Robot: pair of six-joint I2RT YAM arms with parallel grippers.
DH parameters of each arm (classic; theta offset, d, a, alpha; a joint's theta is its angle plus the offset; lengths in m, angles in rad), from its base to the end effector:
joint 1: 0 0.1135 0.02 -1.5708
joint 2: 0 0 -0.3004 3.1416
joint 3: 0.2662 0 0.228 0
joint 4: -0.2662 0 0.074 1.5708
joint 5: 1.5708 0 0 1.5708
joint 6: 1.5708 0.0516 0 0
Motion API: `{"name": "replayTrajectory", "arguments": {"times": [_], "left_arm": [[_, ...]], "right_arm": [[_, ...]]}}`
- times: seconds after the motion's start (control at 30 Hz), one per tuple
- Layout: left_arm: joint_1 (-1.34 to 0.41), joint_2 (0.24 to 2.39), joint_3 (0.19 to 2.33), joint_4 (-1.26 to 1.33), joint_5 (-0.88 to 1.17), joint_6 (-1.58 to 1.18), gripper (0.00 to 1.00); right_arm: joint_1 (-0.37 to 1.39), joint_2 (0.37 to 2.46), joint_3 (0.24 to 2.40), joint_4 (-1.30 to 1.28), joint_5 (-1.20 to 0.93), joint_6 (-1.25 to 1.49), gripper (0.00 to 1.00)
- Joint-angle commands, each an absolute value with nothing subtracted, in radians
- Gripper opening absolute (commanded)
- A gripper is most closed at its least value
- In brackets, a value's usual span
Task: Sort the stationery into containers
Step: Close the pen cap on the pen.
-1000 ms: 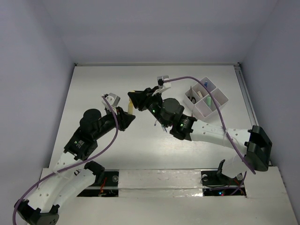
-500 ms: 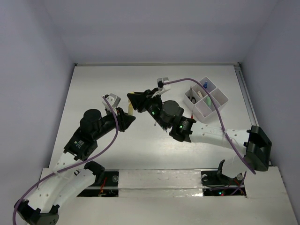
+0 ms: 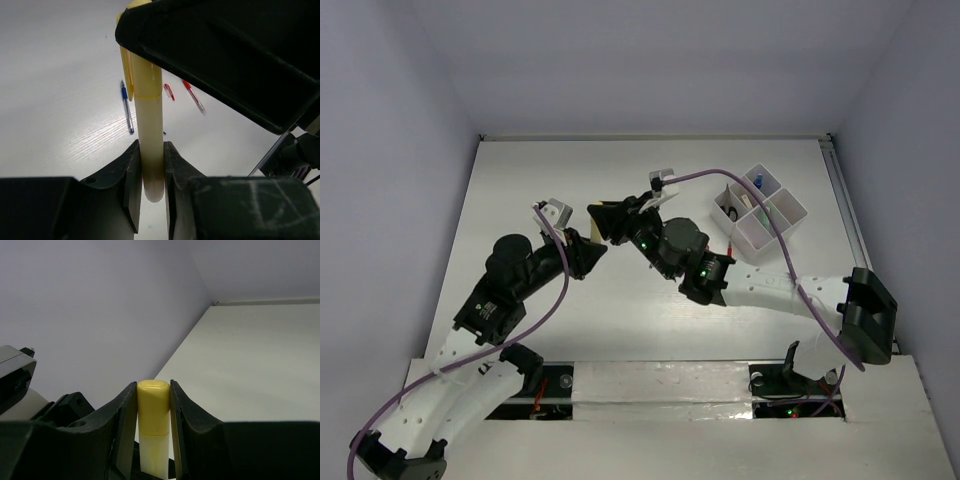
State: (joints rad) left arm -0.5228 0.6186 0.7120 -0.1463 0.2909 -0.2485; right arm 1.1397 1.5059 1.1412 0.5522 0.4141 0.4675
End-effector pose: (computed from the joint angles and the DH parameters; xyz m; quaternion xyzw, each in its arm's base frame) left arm 0.0896 -0.0687 0.3614 0.1970 0.6975 -0.3536 0.5913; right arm 0.1637 0.3061 0.4134 -0.0564 0.6415 0.4516 0.6176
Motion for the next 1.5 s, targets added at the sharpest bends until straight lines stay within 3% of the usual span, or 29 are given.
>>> {"name": "replayTrajectory", "arguments": {"times": [0.0,0.33,0.8,1.47], "left_arm": [[-0.512,0.607,0.721,-0.054,0.265,-0.247,0.00],[-0.491,0.592,0.719,-0.041,0.264,-0.253,0.00],[-0.451,0.601,0.753,0.023,0.313,-0.298,0.00],[-0.451,0.727,1.023,0.002,0.190,-0.276,0.00]], "right_arm": [[1.154,1.499,1.108,0.589,0.387,0.465,0.00],[1.207,1.545,1.059,0.604,0.304,0.540,0.00],[1.321,1.538,0.833,0.538,0.268,0.678,0.00],[1.428,1.591,0.762,0.528,0.336,0.775,0.00]]}}
